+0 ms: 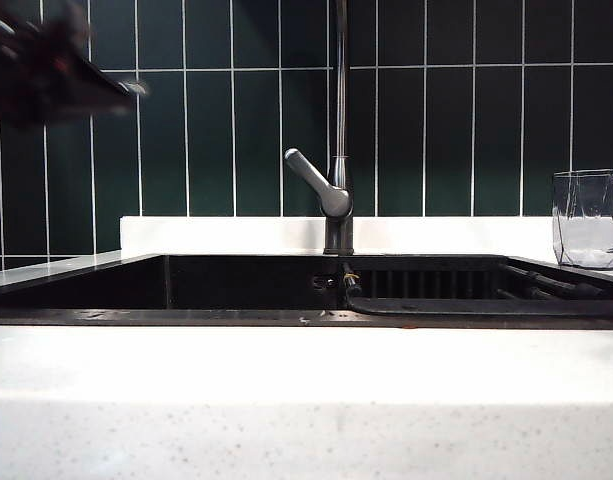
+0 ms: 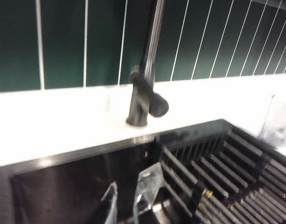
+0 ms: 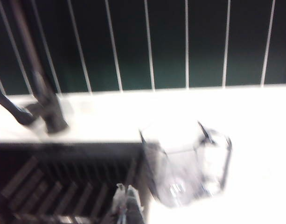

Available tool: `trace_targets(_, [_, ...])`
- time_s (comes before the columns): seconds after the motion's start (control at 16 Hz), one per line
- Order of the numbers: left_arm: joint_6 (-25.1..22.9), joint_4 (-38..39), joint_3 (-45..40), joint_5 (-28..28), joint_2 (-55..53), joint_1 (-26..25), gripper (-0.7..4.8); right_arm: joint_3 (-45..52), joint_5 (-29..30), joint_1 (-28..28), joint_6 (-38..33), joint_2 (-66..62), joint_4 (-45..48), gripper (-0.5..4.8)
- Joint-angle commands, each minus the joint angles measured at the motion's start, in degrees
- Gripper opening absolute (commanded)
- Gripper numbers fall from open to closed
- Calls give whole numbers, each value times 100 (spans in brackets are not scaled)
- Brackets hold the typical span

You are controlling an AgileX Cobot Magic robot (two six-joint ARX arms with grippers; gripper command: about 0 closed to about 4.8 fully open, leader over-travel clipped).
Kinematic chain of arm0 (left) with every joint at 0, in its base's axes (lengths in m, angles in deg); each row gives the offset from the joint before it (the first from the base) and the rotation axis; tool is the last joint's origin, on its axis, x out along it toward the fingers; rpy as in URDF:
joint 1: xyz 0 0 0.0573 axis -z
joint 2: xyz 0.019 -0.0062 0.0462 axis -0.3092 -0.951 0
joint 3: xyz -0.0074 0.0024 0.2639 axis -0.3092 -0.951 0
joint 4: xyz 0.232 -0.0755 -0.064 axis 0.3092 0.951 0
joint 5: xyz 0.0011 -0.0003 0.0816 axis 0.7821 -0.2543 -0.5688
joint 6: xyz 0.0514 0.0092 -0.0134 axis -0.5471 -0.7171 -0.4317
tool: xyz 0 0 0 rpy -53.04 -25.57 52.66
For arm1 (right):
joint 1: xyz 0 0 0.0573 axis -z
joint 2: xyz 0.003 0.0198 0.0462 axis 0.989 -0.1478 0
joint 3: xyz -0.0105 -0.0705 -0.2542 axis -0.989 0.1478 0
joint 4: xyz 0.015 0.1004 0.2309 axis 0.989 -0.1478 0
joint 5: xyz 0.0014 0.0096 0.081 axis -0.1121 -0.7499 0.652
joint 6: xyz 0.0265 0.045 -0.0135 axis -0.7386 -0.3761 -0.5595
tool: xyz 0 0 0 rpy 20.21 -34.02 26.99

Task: Pick up the mug next to the sink, go to the faucet to get some water, pour the water into the sink, and finally put the mug back to its place.

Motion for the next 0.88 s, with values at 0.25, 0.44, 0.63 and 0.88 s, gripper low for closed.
trace_targets(0.25, [-83,-837,516,525,-636,4,57,-111,13,730,59,-1471,1298,0])
trace_targets(0.44, [-94,-835,518,584,-640,4,57,-210,271,1261,-83,-2197,1893,1])
trace_targets(0.63, [-225,-839,737,1073,-1016,4,57,-492,431,1327,-181,-3126,2347,21])
trace_targets(0.88, [-166,-835,1436,2035,-1816,35,57,-774,612,1222,-122,-4092,2896,22])
